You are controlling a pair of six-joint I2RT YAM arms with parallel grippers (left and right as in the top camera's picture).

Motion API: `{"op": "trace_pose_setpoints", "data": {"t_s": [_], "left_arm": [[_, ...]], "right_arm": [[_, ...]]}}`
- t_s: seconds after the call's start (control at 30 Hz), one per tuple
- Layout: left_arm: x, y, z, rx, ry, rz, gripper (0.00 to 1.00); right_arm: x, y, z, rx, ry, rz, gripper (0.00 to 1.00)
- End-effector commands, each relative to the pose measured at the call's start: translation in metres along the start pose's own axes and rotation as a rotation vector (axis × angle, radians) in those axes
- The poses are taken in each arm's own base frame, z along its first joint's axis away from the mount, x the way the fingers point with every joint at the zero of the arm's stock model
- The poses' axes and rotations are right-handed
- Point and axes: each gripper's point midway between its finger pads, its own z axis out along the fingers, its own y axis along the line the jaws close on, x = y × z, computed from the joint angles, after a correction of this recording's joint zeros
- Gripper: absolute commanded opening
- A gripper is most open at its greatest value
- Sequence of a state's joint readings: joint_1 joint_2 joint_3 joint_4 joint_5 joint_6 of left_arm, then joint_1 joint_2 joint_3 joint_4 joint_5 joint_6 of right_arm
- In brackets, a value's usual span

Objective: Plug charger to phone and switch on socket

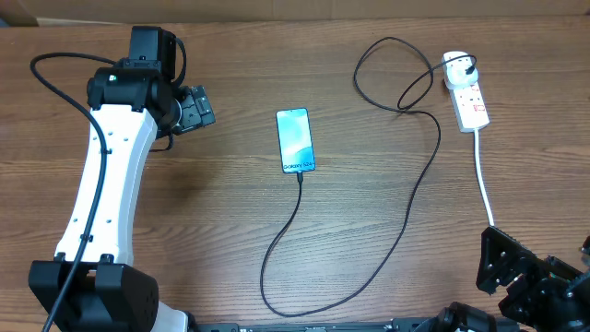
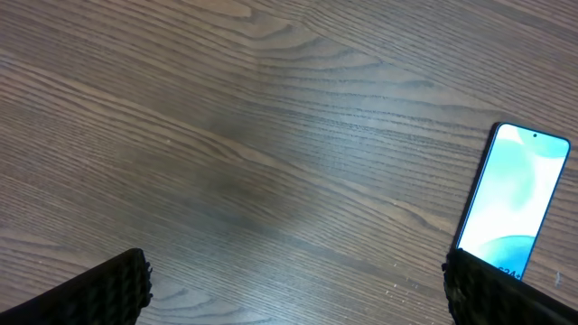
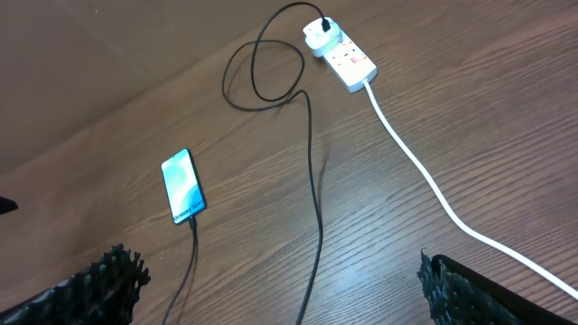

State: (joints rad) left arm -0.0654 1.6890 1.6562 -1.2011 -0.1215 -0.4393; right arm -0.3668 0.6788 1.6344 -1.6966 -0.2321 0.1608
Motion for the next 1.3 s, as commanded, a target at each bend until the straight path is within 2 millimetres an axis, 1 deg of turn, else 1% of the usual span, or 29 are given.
{"op": "trace_pose_setpoints", "data": {"t_s": [0.0, 0.47, 0.83, 1.27], "left_arm": [[-0.001, 0.002, 0.002, -0.016, -0.003, -0.009, 1.0], [-0.001, 0.002, 0.002, -0.016, -0.003, -0.01, 0.99], [-0.001, 0.002, 0.002, -0.016, -0.003, -0.009, 0.99], [-0.001, 0.002, 0.002, -0.016, -0.003, -0.01, 1.0]], "right_arm": [[-0.001, 0.002, -0.001, -0.008, -0.005, -0.005, 1.0], [0.0, 0.002, -0.001, -0.013, -0.002, -0.01, 1.0], [0.012, 0.019, -0.006, -0.159, 0.057, -0.133, 1.0], [0.012, 0.02, -0.007, -0.168, 0.061, -0.141, 1.0]]}}
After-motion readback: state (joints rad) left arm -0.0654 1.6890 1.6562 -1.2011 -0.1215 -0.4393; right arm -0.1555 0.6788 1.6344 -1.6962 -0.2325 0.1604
